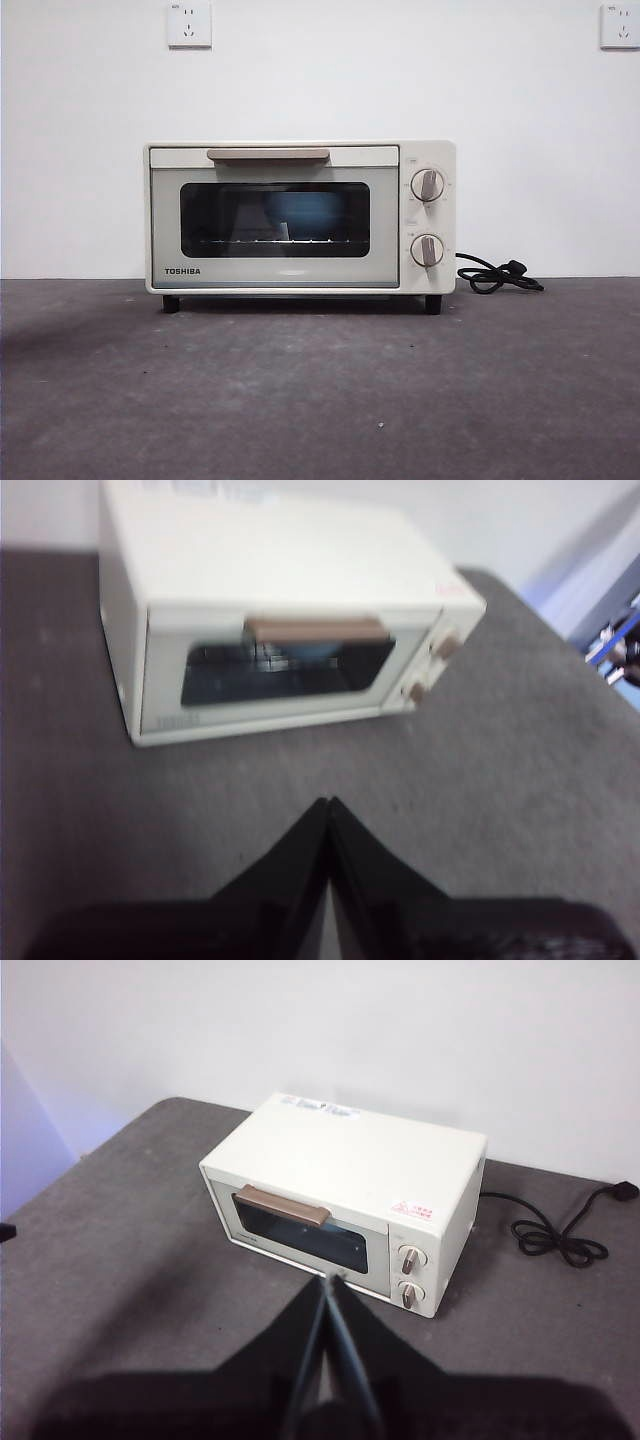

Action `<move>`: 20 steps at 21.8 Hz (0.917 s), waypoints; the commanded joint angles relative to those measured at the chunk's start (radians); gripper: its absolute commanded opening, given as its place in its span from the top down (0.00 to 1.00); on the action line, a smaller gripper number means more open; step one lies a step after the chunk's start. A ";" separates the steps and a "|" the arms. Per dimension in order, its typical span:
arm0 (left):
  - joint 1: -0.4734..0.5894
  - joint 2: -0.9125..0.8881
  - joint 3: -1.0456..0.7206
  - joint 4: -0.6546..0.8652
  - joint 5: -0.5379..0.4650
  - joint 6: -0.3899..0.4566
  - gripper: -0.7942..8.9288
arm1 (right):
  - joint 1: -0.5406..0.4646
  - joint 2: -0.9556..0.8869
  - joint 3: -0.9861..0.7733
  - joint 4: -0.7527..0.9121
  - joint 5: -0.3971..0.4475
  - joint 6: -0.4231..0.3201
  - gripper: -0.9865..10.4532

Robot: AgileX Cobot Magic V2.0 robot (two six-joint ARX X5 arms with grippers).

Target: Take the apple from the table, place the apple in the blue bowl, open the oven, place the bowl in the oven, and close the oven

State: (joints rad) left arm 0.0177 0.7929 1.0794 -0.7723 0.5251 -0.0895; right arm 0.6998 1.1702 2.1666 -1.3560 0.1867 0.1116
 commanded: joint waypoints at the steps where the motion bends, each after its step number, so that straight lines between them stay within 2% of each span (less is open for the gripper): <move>1: 0.002 0.010 0.004 -0.019 -0.002 0.019 0.92 | 0.001 0.018 -0.006 -0.020 0.005 -0.007 0.91; 10: -0.023 0.076 0.004 -0.013 -0.024 0.033 0.92 | 0.001 0.086 -0.006 -0.020 0.004 -0.007 0.91; 14: -0.036 0.073 0.003 0.040 -0.102 0.148 0.92 | 0.001 0.125 -0.006 -0.020 0.004 -0.007 0.91; 18: -0.051 0.049 -0.031 0.188 -0.188 0.273 0.92 | 0.000 0.166 -0.006 -0.020 0.004 -0.007 0.91; 20: -0.052 0.023 -0.065 0.277 -0.185 0.314 0.92 | 0.000 0.183 -0.006 -0.020 0.004 -0.007 0.91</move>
State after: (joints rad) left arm -0.0303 0.8280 1.0344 -0.5278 0.3424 0.1448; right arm 0.6998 1.3525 2.1666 -1.3560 0.1867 0.1116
